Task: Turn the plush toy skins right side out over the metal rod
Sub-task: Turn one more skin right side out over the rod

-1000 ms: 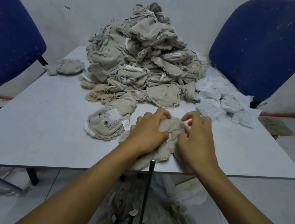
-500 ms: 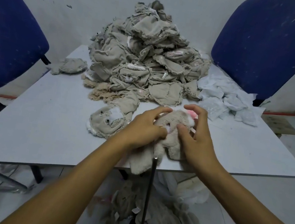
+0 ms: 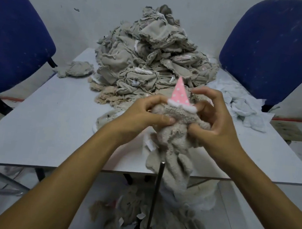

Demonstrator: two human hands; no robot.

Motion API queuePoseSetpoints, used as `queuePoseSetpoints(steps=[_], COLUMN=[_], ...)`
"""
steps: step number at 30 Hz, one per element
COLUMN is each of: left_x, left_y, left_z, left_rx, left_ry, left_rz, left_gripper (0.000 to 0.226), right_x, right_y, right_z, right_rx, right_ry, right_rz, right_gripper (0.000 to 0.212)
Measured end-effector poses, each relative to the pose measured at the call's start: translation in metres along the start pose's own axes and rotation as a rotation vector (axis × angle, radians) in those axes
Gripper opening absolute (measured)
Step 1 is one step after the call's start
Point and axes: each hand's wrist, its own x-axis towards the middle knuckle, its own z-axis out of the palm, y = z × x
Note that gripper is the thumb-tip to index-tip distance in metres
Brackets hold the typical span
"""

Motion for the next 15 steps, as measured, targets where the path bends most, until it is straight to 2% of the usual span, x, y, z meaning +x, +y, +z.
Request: queuePoseSetpoints(steps=[2, 4, 5, 7, 9, 11, 12, 14, 15], left_x=[-0.001, 0.001, 0.001, 0.000, -0.002, -0.001, -0.001, -0.004, -0.005], left_y=[0.003, 0.009, 0.013, 0.019, 0.021, 0.025, 0.025, 0.025, 0.025], left_z=[0.007, 0.013, 0.015, 0.017, 0.017, 0.015, 0.014, 0.018, 0.021], left_rx=[0.252, 0.380, 0.411, 0.495, 0.615, 0.598, 0.560, 0.528, 0.521], left_ry=[0.193, 0.354, 0.375, 0.353, 0.404, 0.398, 0.362, 0.370, 0.406], left_rz=[0.170, 0.344, 0.390, 0.433, 0.492, 0.467, 0.427, 0.404, 0.422], left_gripper=[0.020, 0.011, 0.012, 0.014, 0.010, 0.016, 0.022, 0.019, 0.015], right_x=[0.002, 0.004, 0.005, 0.005, 0.005, 0.006, 0.006, 0.005, 0.004], right_y=[-0.002, -0.004, -0.004, -0.003, -0.003, -0.004, -0.002, 0.001, 0.001], right_z=[0.001, 0.001, 0.001, -0.001, -0.002, -0.003, -0.004, -0.004, -0.005], right_rx=[-0.056, -0.187, -0.313, -0.511, -0.521, -0.641, -0.712, -0.699, -0.685], right_ry=[0.154, 0.303, 0.314, 0.237, 0.247, 0.302, 0.262, 0.154, 0.153], right_rz=[-0.037, -0.132, -0.187, -0.198, -0.181, -0.314, -0.322, -0.209, -0.217], right_gripper=[0.054, 0.046, 0.043, 0.036, 0.026, 0.023, 0.023, 0.024, 0.024])
